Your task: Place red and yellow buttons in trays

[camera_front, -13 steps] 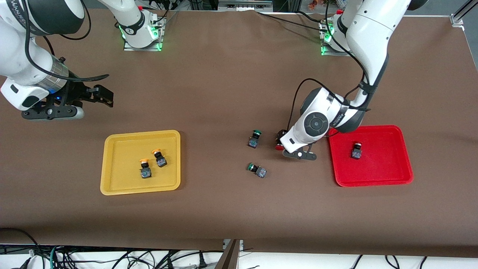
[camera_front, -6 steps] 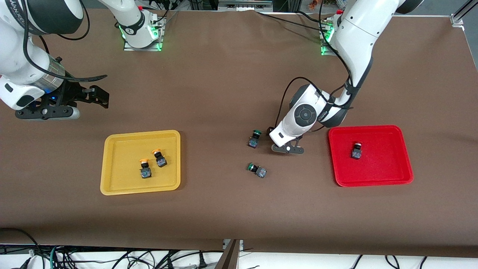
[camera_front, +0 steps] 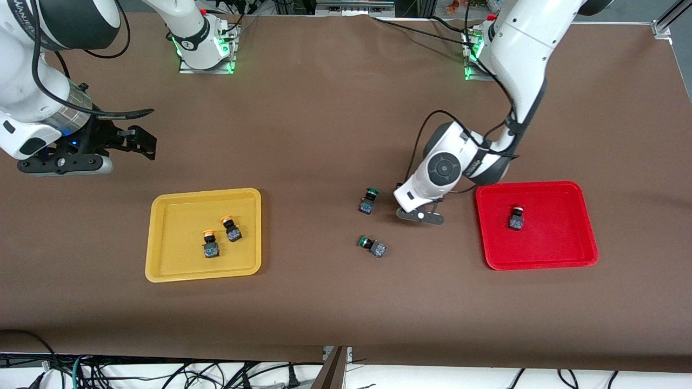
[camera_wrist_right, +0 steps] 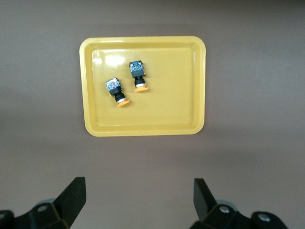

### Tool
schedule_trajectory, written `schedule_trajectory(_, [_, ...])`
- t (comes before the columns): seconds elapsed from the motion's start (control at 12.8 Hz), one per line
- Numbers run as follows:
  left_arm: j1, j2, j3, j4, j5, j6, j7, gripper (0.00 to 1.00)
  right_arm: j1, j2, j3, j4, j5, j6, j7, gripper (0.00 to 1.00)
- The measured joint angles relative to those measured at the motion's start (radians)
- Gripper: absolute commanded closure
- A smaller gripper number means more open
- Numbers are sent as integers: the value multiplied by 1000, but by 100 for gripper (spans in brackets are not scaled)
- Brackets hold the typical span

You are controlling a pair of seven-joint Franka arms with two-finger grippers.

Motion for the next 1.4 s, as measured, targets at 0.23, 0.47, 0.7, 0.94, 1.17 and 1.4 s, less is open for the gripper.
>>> schedule_trajectory(0.23, [133, -98, 9, 25, 4, -176, 153, 87, -1, 1, 0, 1, -2, 5, 0, 0])
schedule_trajectory(0.47, [272, -124, 14, 27, 71, -249, 337, 66, -8, 3, -2, 8, -3, 15, 0, 0])
schedule_trajectory(0.7, [345, -80, 15, 23, 99, -219, 453, 0, -5, 14, 1, 10, -3, 25, 0, 0])
schedule_trajectory(0.94, [344, -60, 6, 29, 102, -186, 460, 0, -5, 17, 2, 11, -3, 26, 0, 0])
schedule_trajectory(1.17, [344, -107, 4, 105, 102, -212, 460, 0, -5, 17, 2, 14, -3, 26, 0, 0])
schedule_trajectory(1.4, [346, -201, 5, 315, 102, -471, 460, 0, -5, 17, 2, 15, -3, 26, 0, 0])
